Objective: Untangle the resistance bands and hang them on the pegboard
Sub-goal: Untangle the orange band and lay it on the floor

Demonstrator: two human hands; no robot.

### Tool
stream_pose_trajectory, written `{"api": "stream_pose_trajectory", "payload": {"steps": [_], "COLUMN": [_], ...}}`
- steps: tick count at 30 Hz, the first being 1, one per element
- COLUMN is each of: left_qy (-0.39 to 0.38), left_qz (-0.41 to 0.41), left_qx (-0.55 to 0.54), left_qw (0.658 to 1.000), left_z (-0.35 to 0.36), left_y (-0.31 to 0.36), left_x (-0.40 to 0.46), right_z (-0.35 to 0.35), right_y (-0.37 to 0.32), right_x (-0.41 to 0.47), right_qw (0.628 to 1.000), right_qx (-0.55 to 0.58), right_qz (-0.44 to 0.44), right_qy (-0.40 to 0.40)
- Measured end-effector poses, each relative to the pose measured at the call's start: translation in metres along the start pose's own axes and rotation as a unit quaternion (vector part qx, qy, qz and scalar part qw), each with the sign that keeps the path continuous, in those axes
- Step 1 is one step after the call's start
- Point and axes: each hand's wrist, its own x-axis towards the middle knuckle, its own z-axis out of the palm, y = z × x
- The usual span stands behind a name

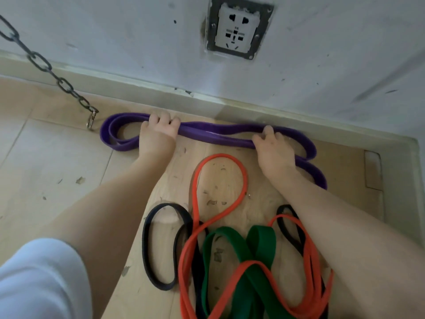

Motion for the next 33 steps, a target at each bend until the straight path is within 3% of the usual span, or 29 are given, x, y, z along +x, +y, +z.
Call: {"api": "stream_pose_trajectory", "payload": {"steps": [4, 9, 12, 15, 17, 20, 23, 28, 33], "left_qy": [0.030, 0.023, -0.015, -0.028, -0.018, -0.018, 0.046, 0.091, 0.125], "left_qz": [-0.007, -0.002, 0.045, 0.097, 0.098, 0.034, 0.068, 0.110, 0.157], "left_qx": [-0.016, -0.074, -0.113, -0.186, -0.287, -0.474, -0.525, -0.653, -0.693], "left_qw": [0.999, 0.997, 0.992, 0.977, 0.953, 0.880, 0.847, 0.744, 0.692], "left_z": [0.010, 0.003, -0.013, -0.038, -0.060, -0.112, -0.175, -0.279, -0.356], "left_y": [0.005, 0.007, 0.008, 0.006, 0.011, 0.028, 0.041, 0.050, 0.064], "left_x": [-0.016, -0.050, -0.075, -0.103, -0.126, -0.169, -0.216, -0.308, -0.394], "right_z": [-0.002, 0.017, 0.016, -0.010, -0.048, -0.125, -0.203, -0.312, -0.391], "right_y": [-0.021, -0.046, -0.049, -0.049, -0.048, -0.048, -0.047, -0.043, -0.054], "right_x": [-0.030, -0.070, -0.075, -0.091, -0.112, -0.156, -0.205, -0.292, -0.375], "right_qw": [0.994, 0.990, 0.951, 0.935, 0.921, 0.865, 0.830, 0.786, 0.684], "right_qx": [0.087, 0.109, 0.227, 0.317, 0.381, 0.499, 0.554, 0.603, 0.701], "right_qz": [-0.007, 0.086, 0.195, 0.152, 0.081, 0.010, -0.051, -0.097, -0.162], "right_qy": [0.068, -0.033, -0.073, -0.043, 0.023, 0.049, 0.046, 0.096, 0.121]}}
